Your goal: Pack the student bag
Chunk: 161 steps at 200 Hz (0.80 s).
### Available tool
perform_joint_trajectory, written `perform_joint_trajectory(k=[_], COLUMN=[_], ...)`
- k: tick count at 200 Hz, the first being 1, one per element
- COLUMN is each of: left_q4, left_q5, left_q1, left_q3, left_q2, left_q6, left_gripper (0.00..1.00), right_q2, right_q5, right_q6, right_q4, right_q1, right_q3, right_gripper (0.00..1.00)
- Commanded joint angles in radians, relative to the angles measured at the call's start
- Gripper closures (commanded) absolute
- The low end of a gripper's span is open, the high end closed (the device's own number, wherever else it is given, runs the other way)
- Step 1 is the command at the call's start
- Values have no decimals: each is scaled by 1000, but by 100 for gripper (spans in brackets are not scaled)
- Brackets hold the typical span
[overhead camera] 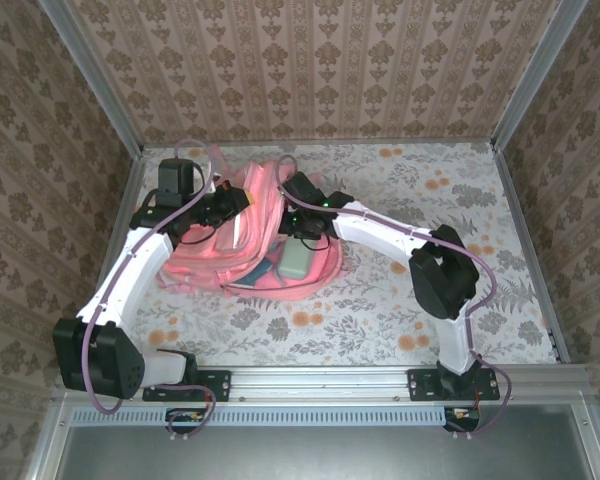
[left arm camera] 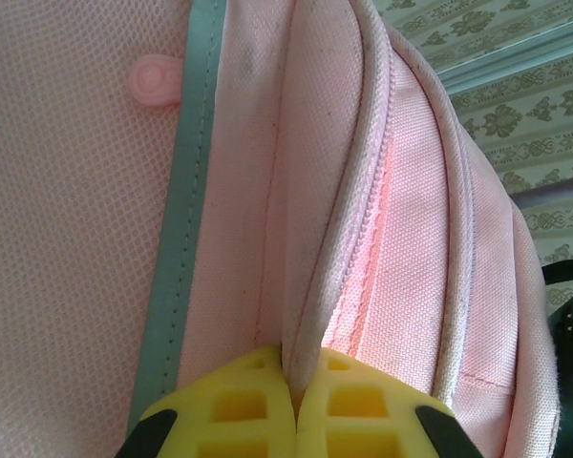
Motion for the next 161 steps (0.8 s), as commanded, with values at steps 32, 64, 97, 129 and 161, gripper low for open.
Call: perform_joint_trajectory(k=[32, 64, 97, 129, 161], left_q4=[41, -3, -77, -142, -226], left_q5=[-35, -68, -125, -195, -269], left_q1=[-39, -71, -56, 0, 86], left_q3=[0, 15, 4, -81, -223], left_q2=[11, 55, 20, -88, -237], left_q6=[67, 106, 132, 113, 59], left_gripper=[96, 64, 33, 30, 31], right_q2=[-253, -366, -440, -491, -511], right_q5=[94, 123, 127, 137, 177], right_q6=[-4, 4, 37, 46, 22], right_q4=[-10, -16, -2, 32, 23], right_q1=[-75, -100, -98, -73, -20], right_q3=[-221, -356, -460, -539, -550], right_gripper=[0, 0, 1, 0, 0])
